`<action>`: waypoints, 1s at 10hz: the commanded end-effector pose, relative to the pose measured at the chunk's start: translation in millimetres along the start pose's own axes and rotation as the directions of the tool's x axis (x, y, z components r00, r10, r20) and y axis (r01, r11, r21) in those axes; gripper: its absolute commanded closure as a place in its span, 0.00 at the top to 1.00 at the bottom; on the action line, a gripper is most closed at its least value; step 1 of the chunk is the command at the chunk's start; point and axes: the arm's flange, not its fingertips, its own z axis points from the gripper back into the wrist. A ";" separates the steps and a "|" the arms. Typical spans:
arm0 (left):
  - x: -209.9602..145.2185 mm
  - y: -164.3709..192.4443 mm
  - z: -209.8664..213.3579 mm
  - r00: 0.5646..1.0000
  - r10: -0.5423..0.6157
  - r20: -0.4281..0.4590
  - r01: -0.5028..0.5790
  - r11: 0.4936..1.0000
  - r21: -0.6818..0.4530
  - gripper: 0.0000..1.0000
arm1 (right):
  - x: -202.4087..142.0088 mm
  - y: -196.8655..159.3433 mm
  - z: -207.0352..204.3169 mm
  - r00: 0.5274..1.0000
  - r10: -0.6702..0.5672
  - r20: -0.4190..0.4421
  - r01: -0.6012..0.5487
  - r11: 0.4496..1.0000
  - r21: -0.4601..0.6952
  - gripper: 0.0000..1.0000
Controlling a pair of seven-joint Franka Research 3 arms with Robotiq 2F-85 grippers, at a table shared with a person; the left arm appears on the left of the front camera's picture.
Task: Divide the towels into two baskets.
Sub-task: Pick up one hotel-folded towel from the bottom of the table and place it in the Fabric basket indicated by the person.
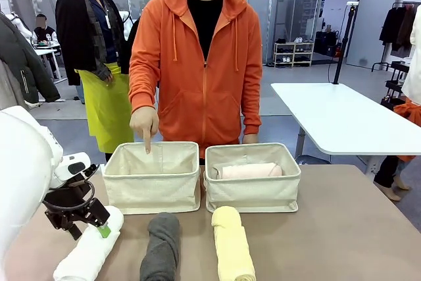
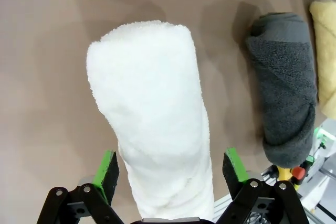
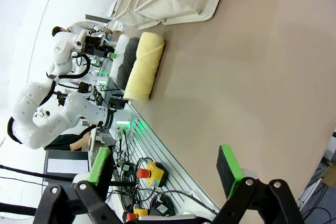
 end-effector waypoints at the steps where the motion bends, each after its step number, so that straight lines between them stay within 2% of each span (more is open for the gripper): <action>1: 3.6 1.3 1.2 1.000 0.007 0.030 -0.007 1.000 0.005 1.00 | -1.5 3.7 1.3 1.000 -0.002 -0.016 0.002 1.000 -0.001 1.00; 10: -3.1 -5.8 -35.4 0.996 -0.051 -0.079 0.051 0.999 0.002 1.00 | -1.5 3.7 1.3 1.000 -0.002 -0.016 0.002 1.000 -0.001 1.00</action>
